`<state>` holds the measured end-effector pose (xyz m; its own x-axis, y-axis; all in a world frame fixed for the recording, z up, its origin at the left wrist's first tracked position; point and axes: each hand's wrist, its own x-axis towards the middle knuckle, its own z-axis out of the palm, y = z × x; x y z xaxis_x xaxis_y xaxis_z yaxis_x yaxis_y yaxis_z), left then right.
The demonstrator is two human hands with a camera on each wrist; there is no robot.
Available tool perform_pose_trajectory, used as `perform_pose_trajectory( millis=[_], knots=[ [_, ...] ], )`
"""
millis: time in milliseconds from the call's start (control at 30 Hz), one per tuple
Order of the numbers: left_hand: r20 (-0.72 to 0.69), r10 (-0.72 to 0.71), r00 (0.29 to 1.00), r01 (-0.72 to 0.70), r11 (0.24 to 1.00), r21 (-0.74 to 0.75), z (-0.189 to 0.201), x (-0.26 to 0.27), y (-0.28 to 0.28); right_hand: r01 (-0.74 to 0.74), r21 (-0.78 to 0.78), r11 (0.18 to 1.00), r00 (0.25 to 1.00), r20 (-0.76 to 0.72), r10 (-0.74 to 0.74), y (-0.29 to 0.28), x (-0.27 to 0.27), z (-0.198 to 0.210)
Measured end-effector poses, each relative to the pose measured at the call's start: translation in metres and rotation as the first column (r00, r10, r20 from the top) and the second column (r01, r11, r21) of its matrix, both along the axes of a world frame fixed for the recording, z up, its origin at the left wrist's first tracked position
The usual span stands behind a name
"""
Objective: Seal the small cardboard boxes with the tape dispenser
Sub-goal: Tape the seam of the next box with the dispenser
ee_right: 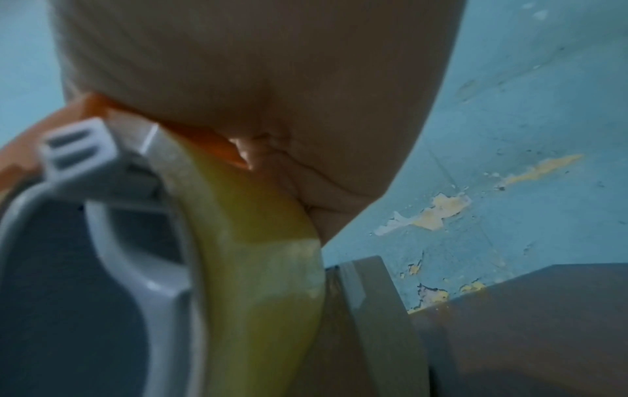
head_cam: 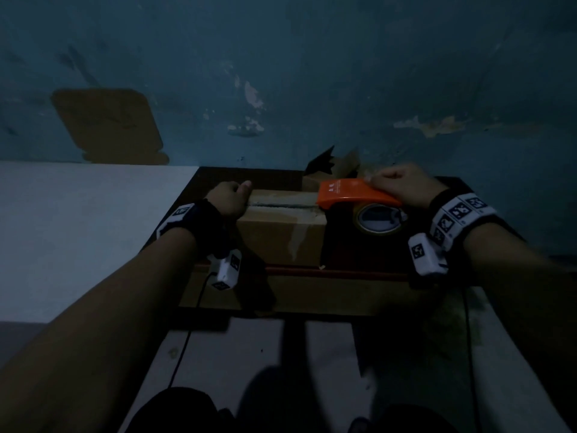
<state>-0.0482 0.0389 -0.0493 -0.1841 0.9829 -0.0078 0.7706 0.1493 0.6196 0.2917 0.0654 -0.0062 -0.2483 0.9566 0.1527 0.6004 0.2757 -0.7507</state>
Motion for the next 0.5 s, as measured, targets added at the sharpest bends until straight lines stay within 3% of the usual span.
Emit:
perform_pose_trajectory(
  millis=[500],
  knots=[
    [-0.001, -0.029, 1.000, 0.029, 0.999, 0.015, -0.002, -0.003, 0.000, -0.013, -0.025, 1.000, 1.000, 0.005, 0.014, 0.001, 0.007, -0.006]
  ],
)
